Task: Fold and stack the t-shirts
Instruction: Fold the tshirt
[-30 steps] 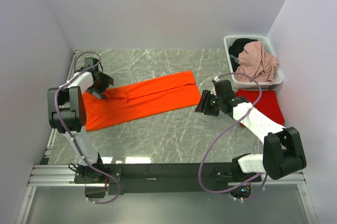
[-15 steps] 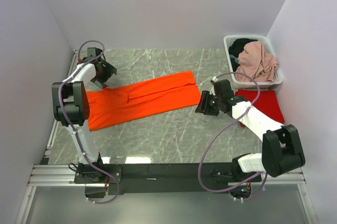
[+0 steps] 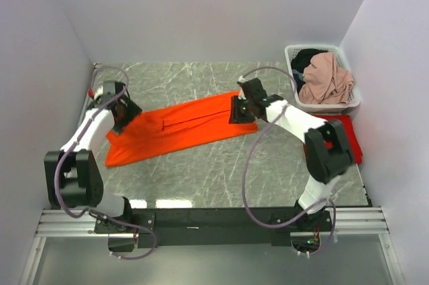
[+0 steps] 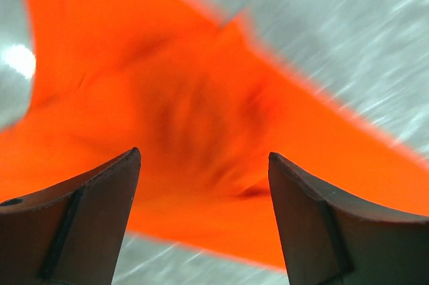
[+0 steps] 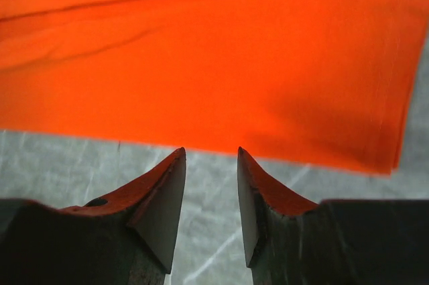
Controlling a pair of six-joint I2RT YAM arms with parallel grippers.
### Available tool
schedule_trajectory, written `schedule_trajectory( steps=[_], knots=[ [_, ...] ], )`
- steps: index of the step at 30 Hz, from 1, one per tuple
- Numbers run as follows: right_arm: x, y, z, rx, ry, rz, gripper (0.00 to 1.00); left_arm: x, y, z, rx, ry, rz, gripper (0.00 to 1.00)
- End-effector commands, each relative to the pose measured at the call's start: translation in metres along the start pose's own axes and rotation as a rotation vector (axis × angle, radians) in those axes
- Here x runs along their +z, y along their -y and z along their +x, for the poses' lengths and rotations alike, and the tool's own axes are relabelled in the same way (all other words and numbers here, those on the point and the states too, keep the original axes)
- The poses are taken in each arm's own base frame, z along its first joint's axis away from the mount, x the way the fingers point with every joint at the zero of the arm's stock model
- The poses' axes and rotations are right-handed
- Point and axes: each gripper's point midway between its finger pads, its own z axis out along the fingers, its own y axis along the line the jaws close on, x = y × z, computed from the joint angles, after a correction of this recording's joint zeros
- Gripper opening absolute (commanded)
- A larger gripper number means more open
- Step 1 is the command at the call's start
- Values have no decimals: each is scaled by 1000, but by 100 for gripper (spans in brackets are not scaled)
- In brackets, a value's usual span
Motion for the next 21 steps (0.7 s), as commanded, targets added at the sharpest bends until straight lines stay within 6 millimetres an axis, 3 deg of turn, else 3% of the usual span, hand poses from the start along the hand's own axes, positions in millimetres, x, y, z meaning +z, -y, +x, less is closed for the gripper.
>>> schedule_trajectory(
  steps=[1, 2, 3, 5, 8, 12, 18, 21],
  knots=[
    [21, 3, -15, -75, -11, 77, 44, 2, -43, 45, 66, -80, -85, 82],
    [23, -2, -26, -88, 0, 82, 44, 3, -48, 50, 61, -85, -91, 82],
    [37, 4, -20, -101, -29, 123, 44, 5, -61, 63, 62, -107, -115, 82],
    [44, 6, -21, -123, -44, 158, 44, 8, -68, 70, 56, -118, -136, 82],
    [65, 19, -4, -127, -103, 238, 43, 21, -75, 80, 61, -147, -164, 82],
    [78, 30, 17, -144, -160, 317, 43, 38, -75, 83, 75, -191, -211, 82],
    [77, 29, 80, -209, -355, 334, 44, 66, -70, 75, 135, -215, -284, 83],
    [55, 22, 125, -258, -499, 299, 44, 81, -56, 63, 181, -226, -286, 84]
  ],
)
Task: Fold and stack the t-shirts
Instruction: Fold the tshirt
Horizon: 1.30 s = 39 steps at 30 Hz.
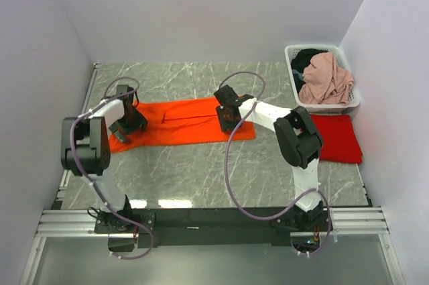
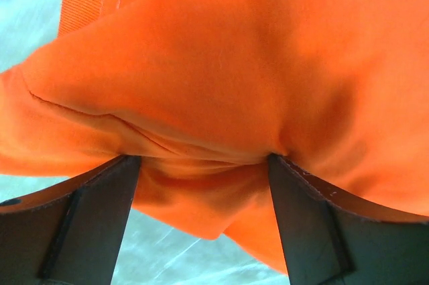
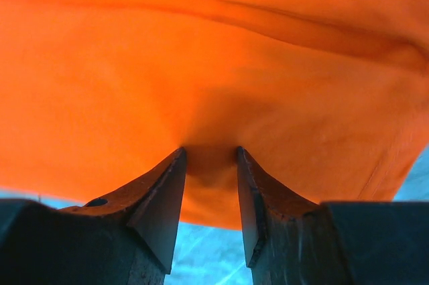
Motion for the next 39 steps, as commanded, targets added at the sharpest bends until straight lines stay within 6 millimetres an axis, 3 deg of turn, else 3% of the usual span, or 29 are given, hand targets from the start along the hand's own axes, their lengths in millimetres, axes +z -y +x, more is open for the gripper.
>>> schedule_trajectory(
  steps=[1, 4, 5, 7, 9, 13, 16, 22, 23, 26, 29, 30, 32, 33, 36, 39],
  knots=[
    [-9, -4, 115, -119, -360, -2, 44, 19, 14, -18, 76, 12, -22, 85],
    [-37, -20, 168, -195, -479, -81, 44, 22, 48, -35, 189, -2, 38, 87],
    [-48, -28, 176, -212, -494, -114, 44, 25, 65, -48, 227, 4, 65, 88],
    [-66, -41, 204, -295, -554, -139, 44, 22, 97, -40, 413, -3, 108, 92],
    [-80, -56, 217, -344, -578, -189, 44, 20, 129, -41, 530, 25, 131, 94],
    [-103, -94, 237, -505, -595, -263, 45, 15, 164, -56, 692, 126, 139, 99],
    [-108, -105, 231, -577, -564, -261, 45, 0, 180, -85, 689, 231, 135, 99],
    [-132, -130, 187, -543, -381, -363, 47, -75, 207, -132, 593, 497, 269, 100],
    [-133, -126, 178, -531, -352, -346, 48, -91, 203, -134, 559, 521, 297, 99],
    [-131, -108, 152, -444, -276, -315, 50, -110, 202, -131, 415, 523, 363, 99],
    [-124, -91, 139, -355, -234, -309, 48, -101, 199, -110, 291, 415, 384, 88],
    [-120, -83, 129, -321, -202, -303, 46, -97, 199, -103, 244, 376, 386, 78],
    [-116, -71, 128, -302, -192, -282, 40, -79, 197, -87, 224, 301, 375, 70],
    [-113, -69, 125, -301, -183, -290, 38, -74, 198, -82, 214, 287, 384, 61],
    [-111, -73, 126, -335, -184, -320, 30, -54, 194, -75, 210, 271, 356, 47],
    [-107, -80, 125, -355, -175, -332, 30, -40, 194, -79, 233, 278, 309, 40]
  ],
)
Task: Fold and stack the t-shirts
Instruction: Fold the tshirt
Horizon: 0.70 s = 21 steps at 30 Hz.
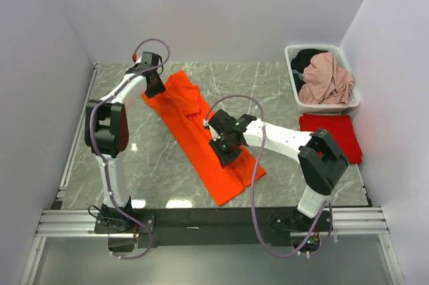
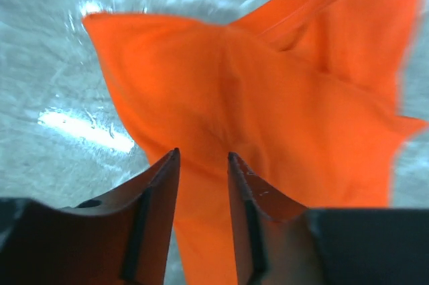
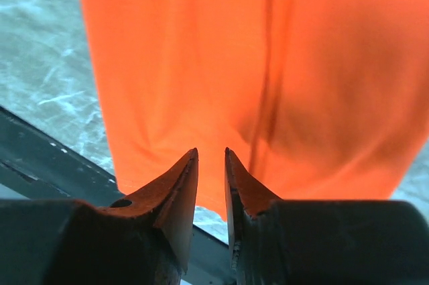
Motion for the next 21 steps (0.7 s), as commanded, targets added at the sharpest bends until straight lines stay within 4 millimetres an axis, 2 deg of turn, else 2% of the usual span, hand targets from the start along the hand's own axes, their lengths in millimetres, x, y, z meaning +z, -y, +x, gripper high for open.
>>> schedule_trajectory(
  steps=[1, 6, 13, 18, 20, 21],
  knots=[
    [5, -13, -12, -56, 41, -43, 30, 17, 1, 3, -17, -10, -27, 40],
    [19, -17, -6, -83, 3, -44, 30, 38, -8, 8, 25, -24, -88, 38],
    [48, -30, 7, -118, -71, -60, 30, 67, -23, 28, 98, -79, -160, 40],
    [57, -47, 10, -156, -113, -93, 30, 82, -27, 23, 193, -73, -177, 47],
    [64, -55, 14, -178, -146, -100, 30, 90, -21, 16, 215, -58, -171, 50],
    [63, -60, 8, -187, -146, -109, 30, 92, -19, 13, 245, -56, -162, 52]
  ],
)
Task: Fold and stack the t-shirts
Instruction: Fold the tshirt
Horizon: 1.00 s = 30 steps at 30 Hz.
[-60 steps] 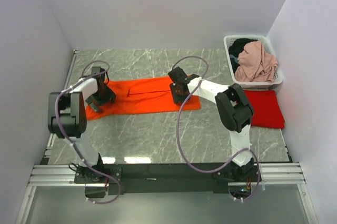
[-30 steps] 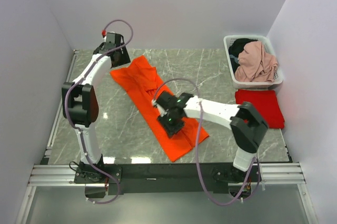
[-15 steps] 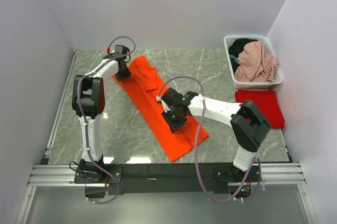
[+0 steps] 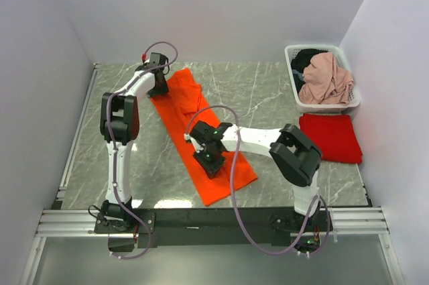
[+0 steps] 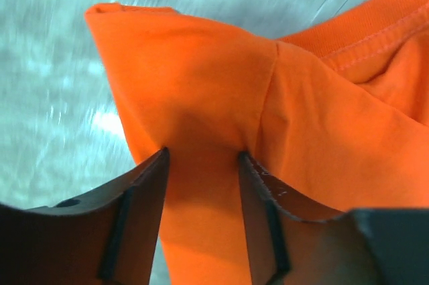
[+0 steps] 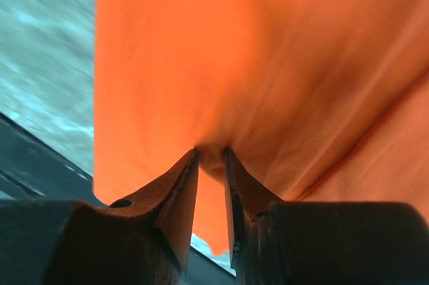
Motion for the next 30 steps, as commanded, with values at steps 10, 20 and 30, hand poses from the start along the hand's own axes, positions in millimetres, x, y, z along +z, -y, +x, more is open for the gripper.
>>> schedule_trajectory(
  steps=[10, 20, 30],
  knots=[
    [3, -59, -36, -89, -23, -120, 32, 22, 44, -53, 133, 129, 137, 69],
    [-84, -34, -55, 85, 204, -33, 51, -82, 75, -122, 32, 335, 342, 95],
    [-73, 30, 17, 410, 205, -4, 56, -157, 42, -81, -106, 232, 309, 95]
  ],
)
